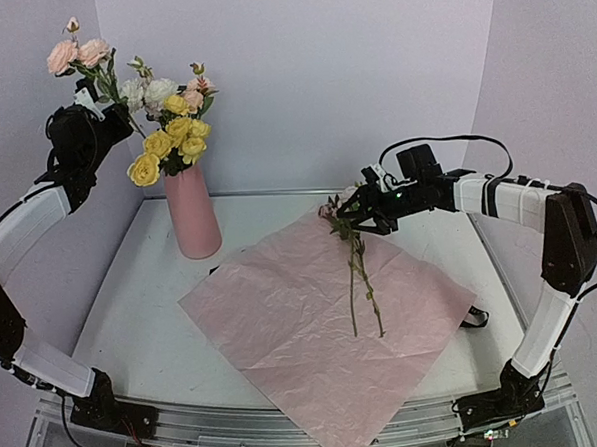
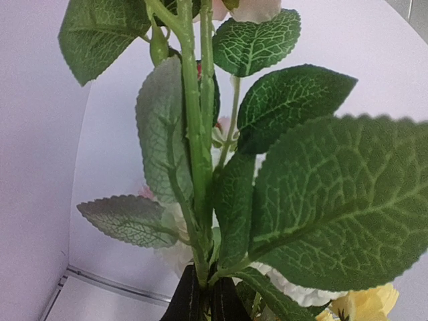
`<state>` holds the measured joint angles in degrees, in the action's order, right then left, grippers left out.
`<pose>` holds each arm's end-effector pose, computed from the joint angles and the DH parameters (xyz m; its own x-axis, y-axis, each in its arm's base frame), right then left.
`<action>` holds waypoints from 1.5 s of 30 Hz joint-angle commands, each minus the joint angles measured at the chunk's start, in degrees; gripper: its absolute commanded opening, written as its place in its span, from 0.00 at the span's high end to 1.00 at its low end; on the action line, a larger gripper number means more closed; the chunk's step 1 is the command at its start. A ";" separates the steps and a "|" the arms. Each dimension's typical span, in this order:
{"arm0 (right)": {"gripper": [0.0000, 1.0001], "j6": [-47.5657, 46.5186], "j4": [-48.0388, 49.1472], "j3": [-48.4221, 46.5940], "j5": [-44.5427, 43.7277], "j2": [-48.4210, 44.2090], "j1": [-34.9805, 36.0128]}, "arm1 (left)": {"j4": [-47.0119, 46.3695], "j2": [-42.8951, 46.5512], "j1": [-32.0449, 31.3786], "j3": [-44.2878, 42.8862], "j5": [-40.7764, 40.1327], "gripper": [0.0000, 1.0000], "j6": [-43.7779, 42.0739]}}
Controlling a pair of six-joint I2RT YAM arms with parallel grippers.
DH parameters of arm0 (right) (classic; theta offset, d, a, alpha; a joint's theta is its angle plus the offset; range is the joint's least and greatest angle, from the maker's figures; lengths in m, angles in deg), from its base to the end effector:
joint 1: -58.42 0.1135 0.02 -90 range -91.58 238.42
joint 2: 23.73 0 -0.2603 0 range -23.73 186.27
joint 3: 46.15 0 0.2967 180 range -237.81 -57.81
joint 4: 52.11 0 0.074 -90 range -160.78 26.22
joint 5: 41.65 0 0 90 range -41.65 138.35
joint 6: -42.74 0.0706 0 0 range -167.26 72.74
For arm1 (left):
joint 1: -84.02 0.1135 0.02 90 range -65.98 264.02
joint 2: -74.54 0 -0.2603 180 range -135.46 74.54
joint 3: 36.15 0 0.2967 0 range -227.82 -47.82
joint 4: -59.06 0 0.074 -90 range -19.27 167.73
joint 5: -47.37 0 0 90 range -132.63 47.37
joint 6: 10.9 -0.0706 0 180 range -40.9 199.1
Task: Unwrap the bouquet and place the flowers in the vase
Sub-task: Insert the fake flower into the vase.
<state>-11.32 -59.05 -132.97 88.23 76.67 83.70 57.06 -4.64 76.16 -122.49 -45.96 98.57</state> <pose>0.4106 0.2440 0.2549 -0.7677 0.1356 -0.6263 -0.5189 0.4420 0.7317 0.4049 -0.0518 0.4292 0.1221 -0.3528 -0.9277 0.1277 0.9325 -0.3378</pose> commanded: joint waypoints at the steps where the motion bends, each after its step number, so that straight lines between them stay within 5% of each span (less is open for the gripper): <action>1: 0.37 -0.29 -0.23 0.13 1.33 -0.41 -0.30 | -1.89 2.66 0.04 2.14 3.63 1.00 -0.33; 36: 0.38 -0.22 0.61 3.59 0.04 -3.51 -0.27 | -1.80 4.36 -0.05 3.52 8.54 0.86 -2.54; 41: 0.38 0.00 0.88 4.17 0.13 -3.66 -0.29 | -1.71 5.03 -0.03 3.50 9.20 0.67 -3.29; 45: 0.38 -0.11 0.98 4.48 0.02 -3.94 -0.31 | -1.62 4.82 -0.05 4.25 9.37 0.65 -2.96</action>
<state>-11.25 -58.28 -129.09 87.92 75.68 83.68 56.80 -1.71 76.16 -117.92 -37.70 96.09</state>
